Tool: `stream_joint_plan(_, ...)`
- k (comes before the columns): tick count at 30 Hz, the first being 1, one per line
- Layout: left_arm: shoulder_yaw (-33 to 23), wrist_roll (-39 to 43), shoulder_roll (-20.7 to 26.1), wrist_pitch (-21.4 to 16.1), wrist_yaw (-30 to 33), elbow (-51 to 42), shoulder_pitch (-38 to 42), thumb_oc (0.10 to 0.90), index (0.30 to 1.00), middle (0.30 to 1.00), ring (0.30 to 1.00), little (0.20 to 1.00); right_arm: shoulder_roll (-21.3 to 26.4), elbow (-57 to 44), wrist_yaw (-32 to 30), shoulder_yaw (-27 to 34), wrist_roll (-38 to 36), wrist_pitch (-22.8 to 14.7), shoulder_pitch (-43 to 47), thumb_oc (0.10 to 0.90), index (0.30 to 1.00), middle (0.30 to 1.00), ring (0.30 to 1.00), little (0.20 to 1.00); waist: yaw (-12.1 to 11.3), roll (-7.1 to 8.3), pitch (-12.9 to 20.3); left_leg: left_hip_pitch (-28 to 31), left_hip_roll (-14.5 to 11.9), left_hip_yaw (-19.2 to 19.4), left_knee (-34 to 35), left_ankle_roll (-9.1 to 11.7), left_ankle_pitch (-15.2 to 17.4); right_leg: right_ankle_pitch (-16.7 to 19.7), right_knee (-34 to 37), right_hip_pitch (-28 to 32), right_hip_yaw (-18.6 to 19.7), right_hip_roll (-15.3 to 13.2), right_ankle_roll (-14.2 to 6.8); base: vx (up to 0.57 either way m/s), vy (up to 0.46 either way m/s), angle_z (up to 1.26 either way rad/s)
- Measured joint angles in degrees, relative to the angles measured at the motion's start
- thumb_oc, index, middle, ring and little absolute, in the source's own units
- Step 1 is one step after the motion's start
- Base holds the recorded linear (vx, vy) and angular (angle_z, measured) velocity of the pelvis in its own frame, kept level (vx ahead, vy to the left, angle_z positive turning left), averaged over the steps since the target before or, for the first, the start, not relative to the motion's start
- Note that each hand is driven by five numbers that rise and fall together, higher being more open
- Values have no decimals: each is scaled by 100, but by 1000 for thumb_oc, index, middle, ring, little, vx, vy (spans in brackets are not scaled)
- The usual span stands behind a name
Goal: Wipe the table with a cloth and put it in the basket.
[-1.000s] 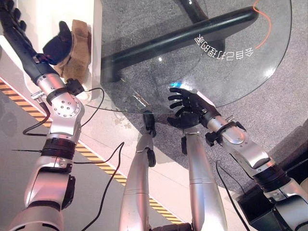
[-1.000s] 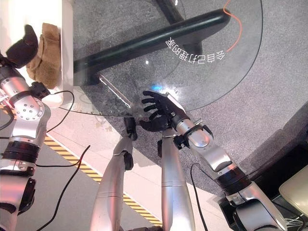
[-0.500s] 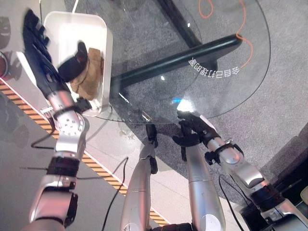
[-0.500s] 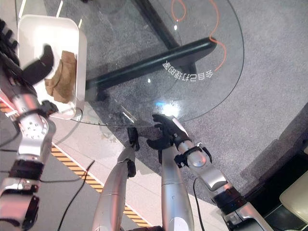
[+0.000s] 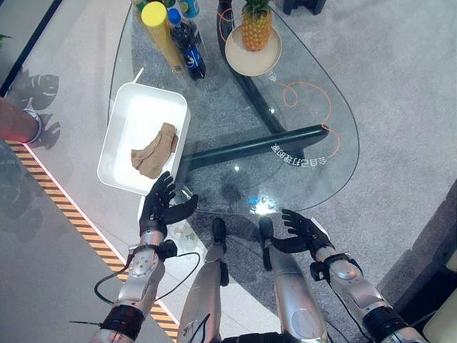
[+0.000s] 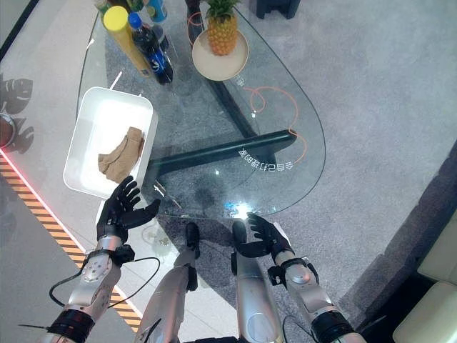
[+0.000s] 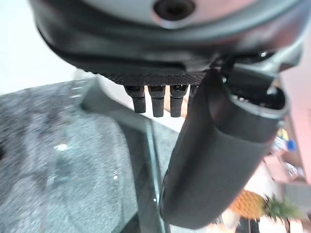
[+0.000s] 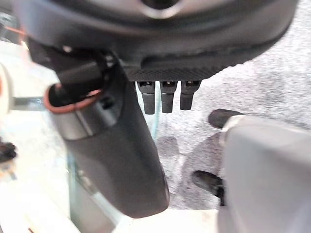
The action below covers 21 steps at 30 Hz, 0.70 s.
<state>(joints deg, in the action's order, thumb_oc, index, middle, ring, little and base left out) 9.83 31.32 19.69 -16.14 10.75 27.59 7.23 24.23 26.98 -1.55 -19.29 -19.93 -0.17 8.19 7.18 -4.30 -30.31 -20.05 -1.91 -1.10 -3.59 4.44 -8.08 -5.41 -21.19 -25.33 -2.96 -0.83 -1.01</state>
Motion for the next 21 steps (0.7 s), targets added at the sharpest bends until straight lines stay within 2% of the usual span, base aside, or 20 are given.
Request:
stream_joint_plan(1, 1, 82, -89, 99, -57, 190, -56, 800, 900, 900, 900, 900, -35, 159, 5, 2, -53, 2, -25, 800, 900, 900, 900, 900, -77, -7, 117, 87, -32, -1, 76, 2, 4, -15, 73, 74, -1, 27, 24, -12, -104, -4)
stream_joint_plan(5, 14, 20, -322, 250, -250, 1054, -256, 800, 900, 900, 900, 900, -231, 903, 17, 26, -284, 40, -72, 800, 900, 900, 900, 900, -127, -12, 577, 410, -106, -17, 275, 8, 8, 27, 390, 480, -118, 85, 34, 36, -95, 5)
stream_joint_plan(6, -12, -95, -483, 251, -287, 1540, -338, 800, 900, 900, 900, 900, -325, 1361, 49, 35, -322, 34, -96, 800, 900, 900, 900, 900, -167, -9, 904, 519, -128, -16, 369, 4, 44, 25, 538, 615, -121, 105, 43, 83, -81, 2)
stream_joint_plan(9, -357, -278, -846, 481, -380, 2631, -363, 800, 900, 900, 900, 900, -529, 2307, 146, 149, -447, 99, -162, 800, 900, 900, 900, 900, -237, 20, 1338, 1082, -170, 11, 553, -15, 78, 39, 962, 1291, -143, 146, 41, 120, -116, 0)
stream_joint_plan(10, -431, -311, -883, 608, -421, 2925, -467, 800, 900, 900, 900, 900, -623, 2557, 186, 155, -520, 102, -246, 800, 900, 900, 900, 900, -239, 64, 1620, 1167, -184, 18, 601, -11, 121, 38, 1094, 1420, -146, 161, 41, 97, -105, 0)
stream_joint_plan(12, -444, -360, -874, 731, -446, 3108, -599, 800, 900, 900, 900, 900, -693, 2663, 301, 154, -566, 138, -380, 800, 900, 900, 900, 900, -235, 121, 1918, 1231, -195, 27, 648, -13, 145, 42, 1216, 1513, -154, 176, 43, 88, -88, 1)
stream_joint_plan(14, -445, -546, -883, 809, -521, 3600, -600, 800, 900, 900, 900, 900, -845, 2982, 472, 271, -720, 143, -427, 800, 900, 900, 900, 900, -236, 194, 2000, 1483, -211, 25, 745, -23, 158, 92, 1472, 1855, -171, 199, 45, 88, -81, 4)
stream_joint_plan(17, -446, -607, -917, 893, -636, 4246, -623, 800, 900, 900, 900, 900, -1093, 3654, 599, 284, -710, 143, -473, 800, 900, 900, 900, 900, -237, 290, 2334, 1771, -225, 35, 846, -38, 237, 107, 1761, 2197, -176, 219, 34, 54, -56, 1)
stream_joint_plan(21, -401, -810, -937, 1107, -784, 4519, -720, 800, 900, 900, 900, 900, -1200, 4168, 641, 488, -707, 154, -499, 800, 900, 900, 900, 900, -232, 320, 2574, 1950, -214, 59, 847, -54, 318, 185, 2042, 2513, -218, 212, 8, 53, -32, -1)
